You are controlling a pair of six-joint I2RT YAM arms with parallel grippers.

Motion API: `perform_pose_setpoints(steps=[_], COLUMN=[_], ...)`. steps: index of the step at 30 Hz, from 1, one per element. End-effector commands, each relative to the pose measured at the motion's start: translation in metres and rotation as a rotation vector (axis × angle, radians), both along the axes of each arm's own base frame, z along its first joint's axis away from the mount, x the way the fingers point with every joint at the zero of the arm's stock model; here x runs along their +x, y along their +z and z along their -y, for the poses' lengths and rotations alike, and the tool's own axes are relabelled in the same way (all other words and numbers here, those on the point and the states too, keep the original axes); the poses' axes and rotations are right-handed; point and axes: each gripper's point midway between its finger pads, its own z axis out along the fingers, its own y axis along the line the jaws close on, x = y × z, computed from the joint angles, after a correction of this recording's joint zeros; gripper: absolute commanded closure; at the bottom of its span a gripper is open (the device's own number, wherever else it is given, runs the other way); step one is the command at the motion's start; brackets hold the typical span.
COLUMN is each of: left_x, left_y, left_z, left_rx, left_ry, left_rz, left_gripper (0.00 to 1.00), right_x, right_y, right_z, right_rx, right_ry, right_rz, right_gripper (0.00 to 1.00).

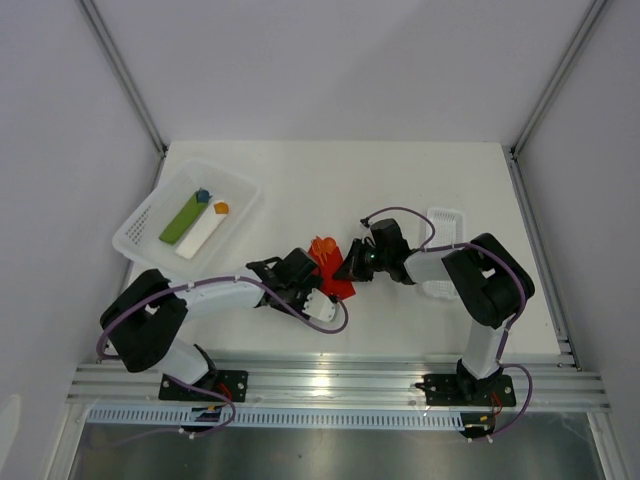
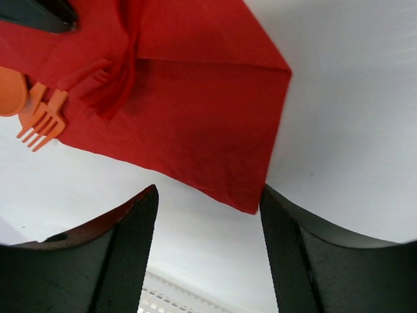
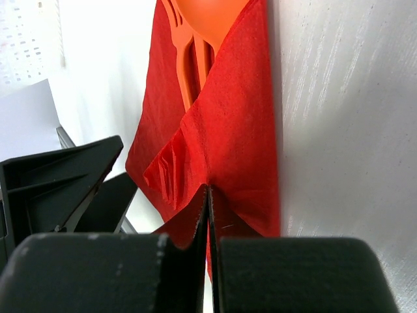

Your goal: Place the utensils on the paper napkin and roll it up

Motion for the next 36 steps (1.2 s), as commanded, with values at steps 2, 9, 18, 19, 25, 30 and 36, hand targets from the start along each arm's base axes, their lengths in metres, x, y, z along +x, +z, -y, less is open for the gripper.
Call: perform_pose_setpoints(steps=[2,9,18,19,25,30,36], left_x=[0.009,-0.001,0.019,0.02,0.036,0.049,0.055], left_y=[-0.003,-0.008,0.016,0.017,0.039,0.06,0.079], left_z=[0.005,0.005,0.009,0.009,0.022,0.04,0.069], left_rx=[0.016,0.046,0.026,0.025,-0.026,-0.083,-0.163], left_ry=[-0.041,-0.064,0.003,0.008,0.042,0.066,0.069], left_rz=[0.062,0.042,0.133,0.137,0.209,0.261,0.279], left_gripper=[0.35,0.62,0.88,0.92,0.99,0.99,0.99], right_x=[-0.001,-0.001,-0.001,-0.001,-0.001,-0.001,0.0], right_y=[0.002,0.003,0.0,0.0,-0.001,-0.003,-0.004], right_z=[-0.001,-0.001,0.0,0.0,-0.001,-0.002,-0.001], right_rx=[0.005,0.008,0.0,0.0,0.0,0.0,-0.001], right_ry=[0.019,0.019,0.022,0.022,0.024,0.024,0.016], right_rz=[0.021,0.023,0.02,0.02,0.016,0.012,0.008], right_gripper=[1.0,1.0,1.0,1.0,1.0,1.0,1.0])
